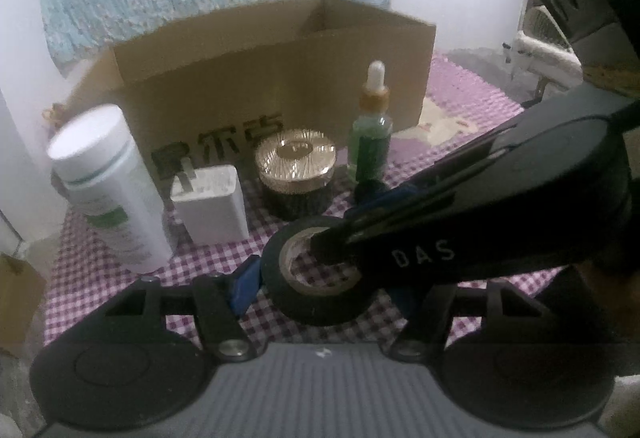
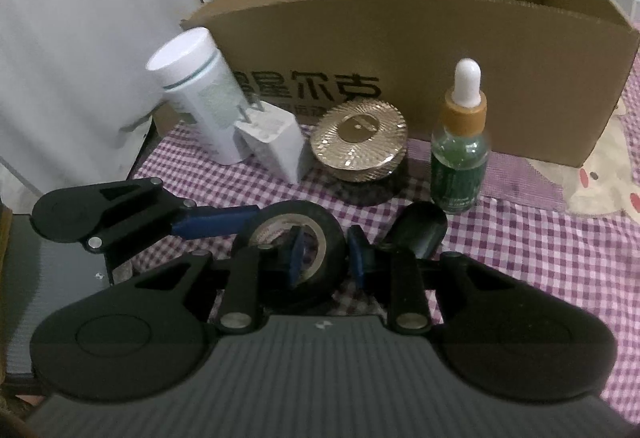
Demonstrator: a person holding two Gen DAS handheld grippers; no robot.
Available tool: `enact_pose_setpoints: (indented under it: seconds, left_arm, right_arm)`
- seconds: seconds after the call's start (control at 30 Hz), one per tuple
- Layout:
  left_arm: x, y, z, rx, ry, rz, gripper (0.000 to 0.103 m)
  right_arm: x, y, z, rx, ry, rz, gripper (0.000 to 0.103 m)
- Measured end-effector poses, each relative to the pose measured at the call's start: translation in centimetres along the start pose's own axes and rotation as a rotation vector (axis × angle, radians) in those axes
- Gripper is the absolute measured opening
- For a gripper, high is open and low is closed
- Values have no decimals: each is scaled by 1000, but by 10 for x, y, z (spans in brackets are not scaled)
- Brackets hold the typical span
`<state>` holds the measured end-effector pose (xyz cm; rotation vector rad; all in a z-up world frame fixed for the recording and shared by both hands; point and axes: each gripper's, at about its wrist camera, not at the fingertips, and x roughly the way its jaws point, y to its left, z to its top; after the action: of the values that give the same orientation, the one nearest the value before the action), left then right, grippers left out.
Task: Organize rigid objects
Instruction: 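Carry the black tape roll with the right gripper into the box, release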
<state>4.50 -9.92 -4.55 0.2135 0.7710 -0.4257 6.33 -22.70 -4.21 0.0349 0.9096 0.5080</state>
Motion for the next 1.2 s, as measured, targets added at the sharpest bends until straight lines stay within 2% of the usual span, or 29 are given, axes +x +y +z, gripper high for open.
enact_pose_setpoints:
  seconds: [0.13, 0.27, 0.43, 0.57, 0.7, 0.87, 1.0, 1.2]
  left_arm:
    - [-29, 0, 8, 10, -64, 20, 67]
    - [-64, 6, 27, 29, -159, 52, 67]
    - [-92, 24, 69, 64, -253, 91, 67]
    - [-89, 44, 108, 67, -249, 87, 67]
    - [-59, 73, 150, 36, -155, 38, 67]
    - [4, 104, 184, -11, 23, -20, 67]
    - [53, 122, 193, -41, 161, -58, 67]
    - [110, 135, 194, -65, 323, -88, 67]
  right_arm:
    - [-23, 15, 5, -36, -48, 0, 23]
    - [-55, 34, 22, -96, -134, 13, 23]
    - [-85, 48, 65, -186, -221, 35, 24]
    - [-93, 46, 112, -232, -239, 48, 24]
    - [-72, 29, 167, -208, -163, 69, 26]
    - [-14, -5, 221, -118, -2, 93, 26]
    - [35, -32, 237, -43, 130, 112, 26]
    - [93, -57, 232, 43, 286, 135, 26]
